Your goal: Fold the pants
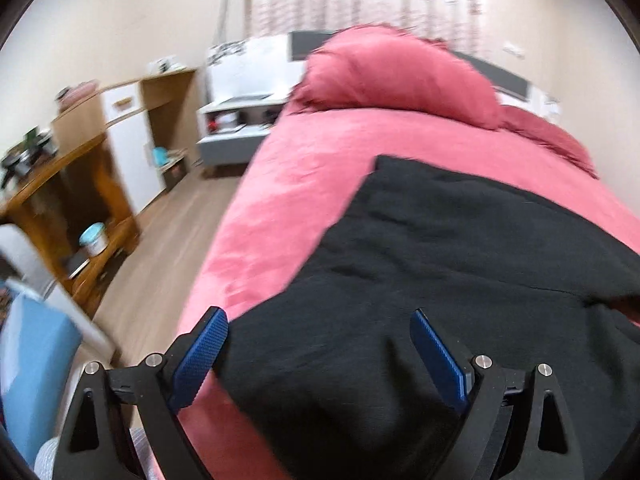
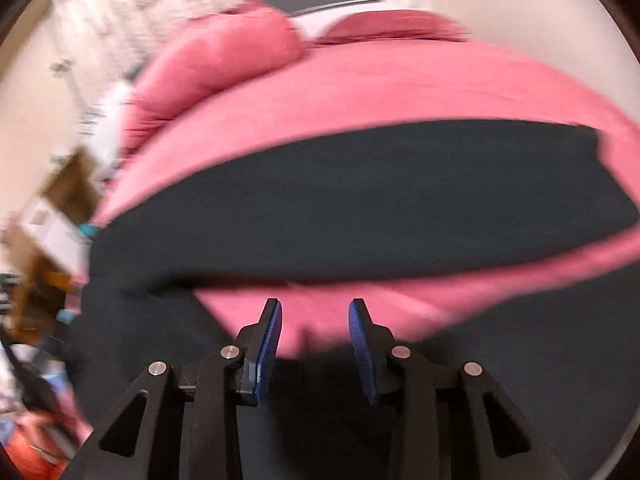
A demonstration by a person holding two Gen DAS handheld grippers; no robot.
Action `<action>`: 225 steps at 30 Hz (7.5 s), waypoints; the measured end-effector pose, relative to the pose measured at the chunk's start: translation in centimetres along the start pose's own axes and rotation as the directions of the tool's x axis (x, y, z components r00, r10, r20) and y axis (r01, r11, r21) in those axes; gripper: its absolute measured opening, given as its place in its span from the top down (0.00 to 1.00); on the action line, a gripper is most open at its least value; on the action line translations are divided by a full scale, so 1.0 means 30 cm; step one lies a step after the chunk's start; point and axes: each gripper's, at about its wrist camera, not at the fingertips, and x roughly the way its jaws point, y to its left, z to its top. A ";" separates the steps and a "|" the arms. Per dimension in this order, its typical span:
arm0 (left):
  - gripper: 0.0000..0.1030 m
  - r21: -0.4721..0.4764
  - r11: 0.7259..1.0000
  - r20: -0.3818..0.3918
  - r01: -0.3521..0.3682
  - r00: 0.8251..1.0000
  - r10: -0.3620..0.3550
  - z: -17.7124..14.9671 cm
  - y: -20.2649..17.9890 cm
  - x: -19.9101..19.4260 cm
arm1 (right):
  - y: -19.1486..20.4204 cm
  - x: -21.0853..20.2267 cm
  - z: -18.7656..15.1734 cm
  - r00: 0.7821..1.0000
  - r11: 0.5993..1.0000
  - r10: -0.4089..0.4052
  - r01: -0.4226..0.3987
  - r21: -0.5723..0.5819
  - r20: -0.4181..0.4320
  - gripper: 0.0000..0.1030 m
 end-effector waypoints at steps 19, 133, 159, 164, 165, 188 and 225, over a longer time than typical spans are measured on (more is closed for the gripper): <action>0.03 -0.074 0.972 -0.092 0.224 0.969 -0.230 0.205 -0.157 0.093 | -0.381 -0.078 0.095 0.998 0.973 -0.064 0.057 0.222 0.025 0.58; 0.63 -0.826 0.414 -0.071 0.382 0.659 -0.749 -0.077 0.175 -0.030 | -0.616 -0.215 -0.356 0.996 0.767 0.022 -0.075 0.637 0.092 0.62; 0.70 -0.788 0.477 -0.071 0.389 0.712 -0.699 -0.109 0.121 0.065 | -0.579 0.049 0.138 0.912 0.899 -0.397 0.409 0.156 -0.101 0.91; 0.70 -0.787 0.478 -0.071 0.390 0.713 -0.698 -0.116 0.122 0.070 | -0.766 -0.344 -0.007 0.901 0.830 -0.397 0.273 0.486 0.173 0.93; 0.70 -0.789 0.475 -0.069 0.389 0.712 -0.699 -0.118 0.121 0.070 | -0.807 -0.413 -0.058 0.889 0.796 -0.412 0.243 0.555 0.201 0.93; 0.81 -0.779 0.504 -0.112 0.374 0.707 -0.698 -0.084 0.060 0.034 | -1.166 -0.348 -0.485 0.949 0.460 -0.118 -0.210 0.863 0.293 0.67; 0.79 -0.693 0.651 -0.280 0.309 0.717 -0.638 -0.189 0.207 -0.126 | -0.692 -0.262 -0.401 0.984 0.807 0.157 -0.080 0.585 -0.082 0.74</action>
